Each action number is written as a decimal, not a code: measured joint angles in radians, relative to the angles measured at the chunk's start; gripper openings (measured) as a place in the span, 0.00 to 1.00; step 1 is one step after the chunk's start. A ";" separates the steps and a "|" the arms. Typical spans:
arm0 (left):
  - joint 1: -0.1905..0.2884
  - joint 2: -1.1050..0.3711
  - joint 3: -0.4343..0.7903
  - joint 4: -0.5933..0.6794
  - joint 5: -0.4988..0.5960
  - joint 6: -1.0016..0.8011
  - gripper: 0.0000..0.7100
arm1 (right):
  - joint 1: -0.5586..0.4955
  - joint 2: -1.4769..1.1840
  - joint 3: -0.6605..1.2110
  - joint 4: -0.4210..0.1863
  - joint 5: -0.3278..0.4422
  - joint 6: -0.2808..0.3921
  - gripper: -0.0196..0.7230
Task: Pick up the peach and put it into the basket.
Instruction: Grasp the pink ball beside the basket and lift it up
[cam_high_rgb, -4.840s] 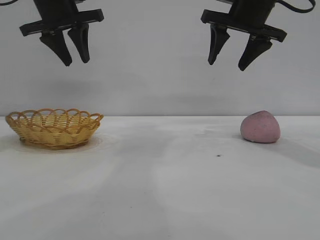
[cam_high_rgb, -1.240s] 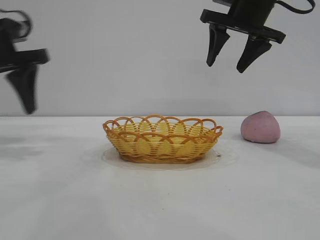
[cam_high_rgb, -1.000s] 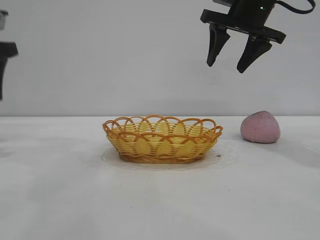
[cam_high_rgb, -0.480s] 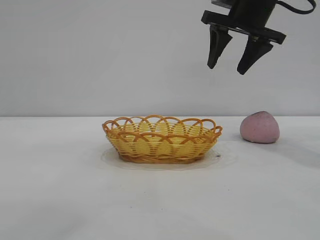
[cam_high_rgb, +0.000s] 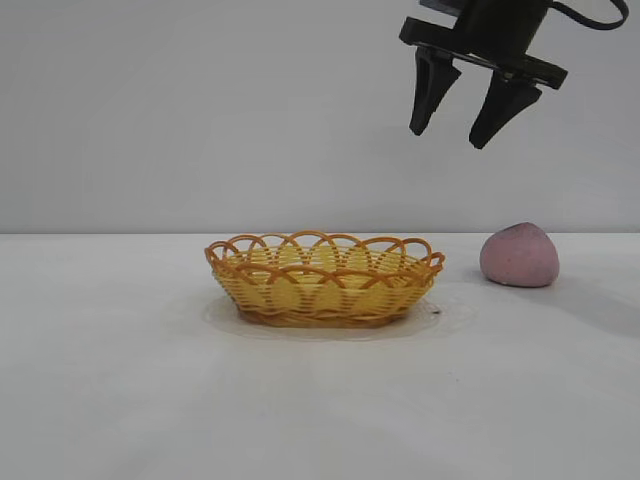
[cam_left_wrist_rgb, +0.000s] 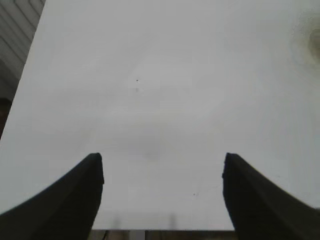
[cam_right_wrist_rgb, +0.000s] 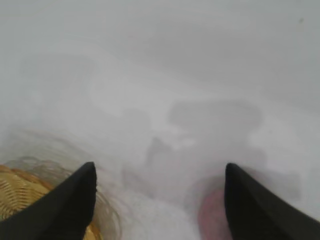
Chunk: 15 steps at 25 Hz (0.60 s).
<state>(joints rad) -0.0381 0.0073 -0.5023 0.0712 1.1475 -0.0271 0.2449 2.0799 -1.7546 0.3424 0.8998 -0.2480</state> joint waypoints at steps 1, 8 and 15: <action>0.000 -0.009 0.001 -0.013 0.000 0.008 0.70 | 0.000 0.000 0.000 0.000 0.002 0.000 0.65; 0.000 -0.023 0.018 -0.060 -0.016 0.031 0.70 | 0.000 0.000 0.000 -0.098 0.049 0.043 0.65; 0.000 -0.026 0.018 -0.061 -0.022 0.031 0.70 | 0.000 0.086 0.000 -0.232 0.145 0.145 0.65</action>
<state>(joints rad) -0.0381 -0.0185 -0.4839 0.0098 1.1258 0.0040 0.2449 2.1657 -1.7546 0.1108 1.0444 -0.1034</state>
